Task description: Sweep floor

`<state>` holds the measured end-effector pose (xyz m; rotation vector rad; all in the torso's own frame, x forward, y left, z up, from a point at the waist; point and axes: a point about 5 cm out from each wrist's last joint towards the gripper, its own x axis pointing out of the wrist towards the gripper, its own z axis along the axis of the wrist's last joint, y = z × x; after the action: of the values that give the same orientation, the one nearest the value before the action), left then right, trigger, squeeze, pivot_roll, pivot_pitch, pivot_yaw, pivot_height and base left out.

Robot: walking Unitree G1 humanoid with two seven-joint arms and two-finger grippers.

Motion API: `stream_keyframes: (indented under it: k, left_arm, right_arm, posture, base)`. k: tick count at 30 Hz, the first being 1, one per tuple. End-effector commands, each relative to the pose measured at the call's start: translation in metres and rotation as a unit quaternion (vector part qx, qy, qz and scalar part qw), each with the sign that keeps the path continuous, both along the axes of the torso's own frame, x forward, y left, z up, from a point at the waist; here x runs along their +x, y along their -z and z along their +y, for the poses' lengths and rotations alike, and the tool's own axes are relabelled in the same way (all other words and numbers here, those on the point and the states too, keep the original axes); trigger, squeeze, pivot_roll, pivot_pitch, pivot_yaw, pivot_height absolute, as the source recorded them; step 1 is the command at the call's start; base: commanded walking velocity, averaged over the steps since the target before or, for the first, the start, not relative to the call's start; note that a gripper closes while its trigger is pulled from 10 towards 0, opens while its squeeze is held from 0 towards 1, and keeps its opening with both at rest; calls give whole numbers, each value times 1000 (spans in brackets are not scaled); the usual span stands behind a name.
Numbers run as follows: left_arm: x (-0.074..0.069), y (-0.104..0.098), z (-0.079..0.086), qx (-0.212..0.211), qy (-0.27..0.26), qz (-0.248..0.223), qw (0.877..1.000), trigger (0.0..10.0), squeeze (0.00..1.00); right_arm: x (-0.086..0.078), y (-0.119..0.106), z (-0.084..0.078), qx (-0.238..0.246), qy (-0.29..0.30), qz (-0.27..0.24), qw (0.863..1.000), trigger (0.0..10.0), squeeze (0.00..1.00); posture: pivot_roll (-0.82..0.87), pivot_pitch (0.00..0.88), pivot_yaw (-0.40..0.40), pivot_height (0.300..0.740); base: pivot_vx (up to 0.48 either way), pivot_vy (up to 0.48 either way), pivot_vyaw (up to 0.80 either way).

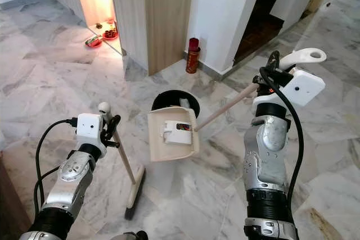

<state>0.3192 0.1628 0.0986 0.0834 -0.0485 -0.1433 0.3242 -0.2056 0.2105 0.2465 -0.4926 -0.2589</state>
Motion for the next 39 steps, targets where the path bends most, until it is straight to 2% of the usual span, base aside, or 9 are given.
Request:
stream_keyframes:
  k: [1, 13, 32, 39]
  left_arm:
    - [2, -6, 0, 2, -1, -17, 1000, 10000, 0]
    - [1, -5, 0, 1, -1, -16, 1000, 10000, 0]
    - [1, -5, 1, 2, -5, -16, 1000, 10000, 0]
    - [1, -5, 2, 1, -7, -17, 1000, 10000, 0]
  right_arm:
    - [-5, -27, 0, -4, 5, -66, 998, 10000, 0]
    - [-8, -38, 0, -1, 5, -89, 996, 10000, 0]
    - [-8, -42, 4, -6, -3, -92, 996, 10000, 0]
    - [-8, -42, 6, -9, -10, -93, 996, 10000, 0]
  posture:
    - [236, 55, -95, 740]
    - [232, 68, -98, 740]
    - [235, 66, -105, 740]
    - [237, 63, -106, 740]
  base:
    - [240, 0, 0]
    - [296, 0, 0]
    - [325, 0, 0]
    - [326, 0, 632]
